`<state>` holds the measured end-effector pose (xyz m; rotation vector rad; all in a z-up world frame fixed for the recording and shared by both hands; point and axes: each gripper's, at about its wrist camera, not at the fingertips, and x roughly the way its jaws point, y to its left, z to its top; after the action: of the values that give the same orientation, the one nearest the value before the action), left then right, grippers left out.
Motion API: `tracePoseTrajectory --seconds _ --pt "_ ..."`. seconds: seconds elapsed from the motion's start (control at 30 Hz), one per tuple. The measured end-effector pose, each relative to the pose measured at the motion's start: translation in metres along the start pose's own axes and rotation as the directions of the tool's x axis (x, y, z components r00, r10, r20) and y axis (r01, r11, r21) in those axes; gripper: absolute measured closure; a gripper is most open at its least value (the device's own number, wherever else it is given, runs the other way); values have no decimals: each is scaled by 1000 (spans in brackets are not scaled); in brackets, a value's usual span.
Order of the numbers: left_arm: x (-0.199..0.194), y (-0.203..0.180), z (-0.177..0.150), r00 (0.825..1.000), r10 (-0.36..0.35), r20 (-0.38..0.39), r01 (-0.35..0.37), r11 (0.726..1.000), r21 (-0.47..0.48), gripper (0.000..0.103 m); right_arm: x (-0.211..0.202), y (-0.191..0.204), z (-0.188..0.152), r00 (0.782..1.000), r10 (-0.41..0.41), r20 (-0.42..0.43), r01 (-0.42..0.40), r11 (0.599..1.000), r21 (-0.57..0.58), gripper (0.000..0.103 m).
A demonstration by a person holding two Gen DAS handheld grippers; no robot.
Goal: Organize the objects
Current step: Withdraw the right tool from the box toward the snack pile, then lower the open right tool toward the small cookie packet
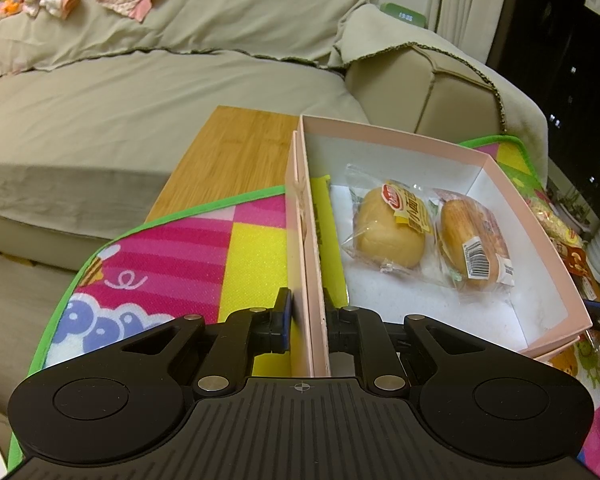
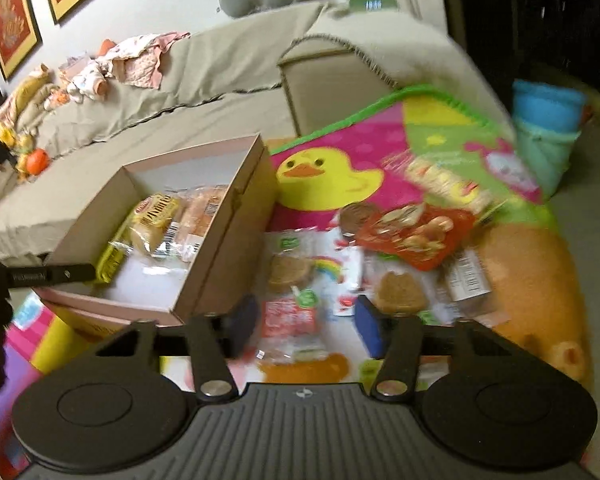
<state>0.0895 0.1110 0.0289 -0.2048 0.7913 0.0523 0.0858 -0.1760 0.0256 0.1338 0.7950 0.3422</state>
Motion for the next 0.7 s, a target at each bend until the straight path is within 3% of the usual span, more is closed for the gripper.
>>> tracePoseTrajectory --seconds 0.17,0.37,0.5,0.7 --pt "0 0 0 1000 0 0 0 1000 0 88 25 -5 5 998 49 -34 -46 996 82 65" --pt "0 0 0 1000 -4 2 4 1000 -2 88 26 7 -3 998 -32 -61 34 999 22 78" --pt "0 -1 -1 1000 -4 2 4 1000 -2 88 12 -3 -11 995 -83 -64 84 996 24 79" --pt "0 0 0 1000 -4 2 4 1000 -3 88 -3 -8 -20 999 -37 -38 38 999 17 78"
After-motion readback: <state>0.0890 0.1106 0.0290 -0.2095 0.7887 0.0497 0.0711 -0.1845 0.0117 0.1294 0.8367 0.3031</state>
